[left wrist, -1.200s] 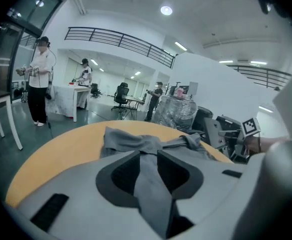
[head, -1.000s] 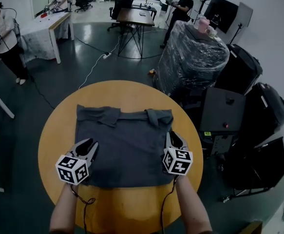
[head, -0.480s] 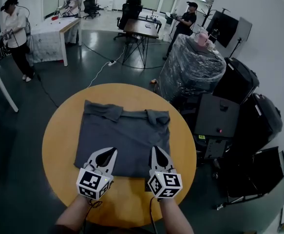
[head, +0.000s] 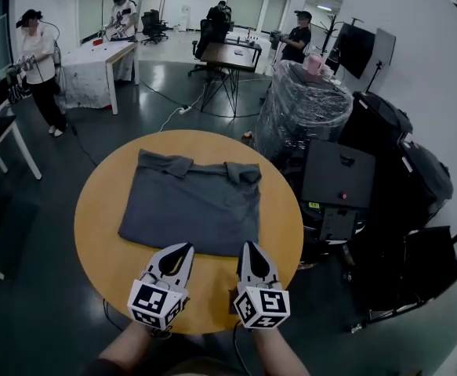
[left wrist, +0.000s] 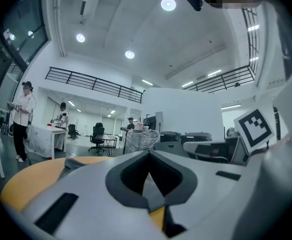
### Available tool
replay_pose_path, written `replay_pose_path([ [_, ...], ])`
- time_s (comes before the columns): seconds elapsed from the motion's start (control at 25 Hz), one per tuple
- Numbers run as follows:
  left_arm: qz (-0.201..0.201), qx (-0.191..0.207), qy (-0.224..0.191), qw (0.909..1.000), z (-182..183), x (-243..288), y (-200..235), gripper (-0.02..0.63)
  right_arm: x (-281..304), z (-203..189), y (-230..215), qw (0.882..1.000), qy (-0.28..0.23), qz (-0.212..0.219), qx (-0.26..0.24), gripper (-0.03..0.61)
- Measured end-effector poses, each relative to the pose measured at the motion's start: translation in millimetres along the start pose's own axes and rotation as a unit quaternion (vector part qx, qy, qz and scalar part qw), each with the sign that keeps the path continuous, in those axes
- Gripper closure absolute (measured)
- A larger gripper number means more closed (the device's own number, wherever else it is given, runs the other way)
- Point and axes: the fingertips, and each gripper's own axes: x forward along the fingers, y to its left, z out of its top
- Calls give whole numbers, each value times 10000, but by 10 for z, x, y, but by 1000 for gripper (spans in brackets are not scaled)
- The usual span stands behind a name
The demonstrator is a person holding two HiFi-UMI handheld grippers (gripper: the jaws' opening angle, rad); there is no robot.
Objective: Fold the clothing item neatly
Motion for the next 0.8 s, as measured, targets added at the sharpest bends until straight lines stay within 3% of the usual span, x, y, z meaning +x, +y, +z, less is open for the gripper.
replay_pose_path([
  [0.36,99,63,-71,9999,-149,-746,-1063,606,-1217,-95,102,9997,61,255,-17,589],
  [0.8,239,7,33,9997,-359,-1494,-1741,606,-2203,-265,452,9979,111,633,-101,589],
])
